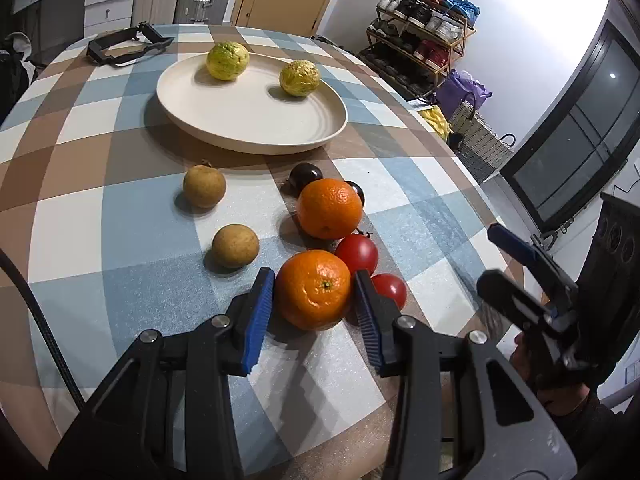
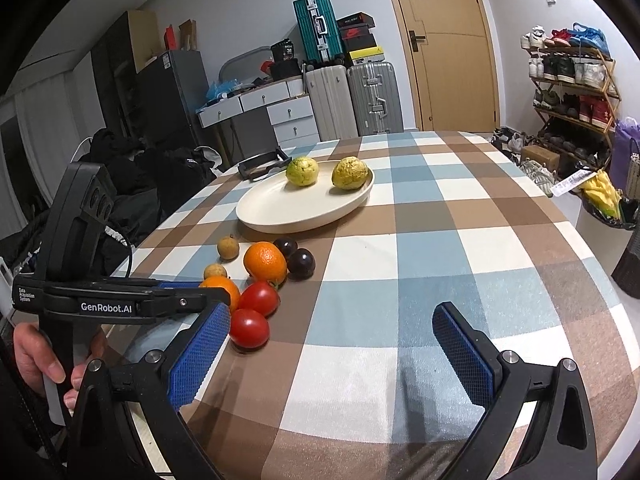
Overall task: Organize fruits
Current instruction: 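Grasp an orange with the left tool while the right tool grasps another orange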
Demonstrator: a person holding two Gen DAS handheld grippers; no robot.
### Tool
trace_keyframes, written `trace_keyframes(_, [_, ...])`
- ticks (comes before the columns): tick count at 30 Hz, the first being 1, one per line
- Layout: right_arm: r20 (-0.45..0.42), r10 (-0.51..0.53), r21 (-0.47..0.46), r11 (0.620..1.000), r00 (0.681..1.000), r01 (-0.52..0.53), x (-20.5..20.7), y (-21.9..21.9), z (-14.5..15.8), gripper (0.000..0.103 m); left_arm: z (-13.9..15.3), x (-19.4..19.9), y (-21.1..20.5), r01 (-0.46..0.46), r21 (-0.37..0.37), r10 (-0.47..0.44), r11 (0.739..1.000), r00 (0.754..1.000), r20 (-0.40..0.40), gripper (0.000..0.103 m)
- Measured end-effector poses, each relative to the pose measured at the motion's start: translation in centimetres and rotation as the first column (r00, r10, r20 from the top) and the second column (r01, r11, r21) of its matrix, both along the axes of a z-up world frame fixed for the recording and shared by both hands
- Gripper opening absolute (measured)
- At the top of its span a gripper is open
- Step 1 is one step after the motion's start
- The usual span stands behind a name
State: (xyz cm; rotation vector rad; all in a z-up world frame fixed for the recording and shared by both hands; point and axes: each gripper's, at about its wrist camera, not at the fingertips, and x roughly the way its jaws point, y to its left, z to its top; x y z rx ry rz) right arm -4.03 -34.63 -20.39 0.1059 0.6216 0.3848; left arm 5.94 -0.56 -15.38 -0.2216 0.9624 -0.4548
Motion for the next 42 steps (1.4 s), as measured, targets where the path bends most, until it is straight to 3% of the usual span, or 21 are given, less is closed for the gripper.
trace_keyframes(6, [-0.001, -0.001, 0.015, 1.0, 1.0, 0.001, 0.7, 0.0, 0.8, 0.103, 0.7, -0.5, 1.4, -0.009, -0.051, 0.009, 0.999, 1.0, 0.006, 0.037])
trace_keyframes(15, [-0.051, 0.101, 0.008, 0.995, 0.994, -0.101, 4.4, 2.7, 1.3, 0.103, 3.8, -1.1, 4.6, -0.052, -0.058, 0.057, 0.997, 0.993, 0.1, 0.037])
trace_keyframes(24, [-0.062, 0.158, -0.104, 0.981, 0.986, -0.164, 6.9, 6.8, 1.0, 0.1, 4.0, -0.3, 7.3, -0.08, -0.089, 0.088, 0.993, 0.992, 0.092, 0.037])
trace_keyframes(34, [-0.076, 0.183, -0.197, 0.961, 0.98, -0.195, 7.8, 9.5, -0.1, 0.078, 3.0, 0.4, 8.7, -0.107, -0.099, 0.115, 0.989, 0.99, 0.077, 0.037])
trace_keyframes(42, [-0.098, 0.217, -0.205, 0.95, 0.971, -0.233, 7.9, 10.2, -0.8, 0.039, 2.8, 1.1, 9.2, -0.117, -0.099, 0.125, 0.988, 0.989, 0.077, 0.037])
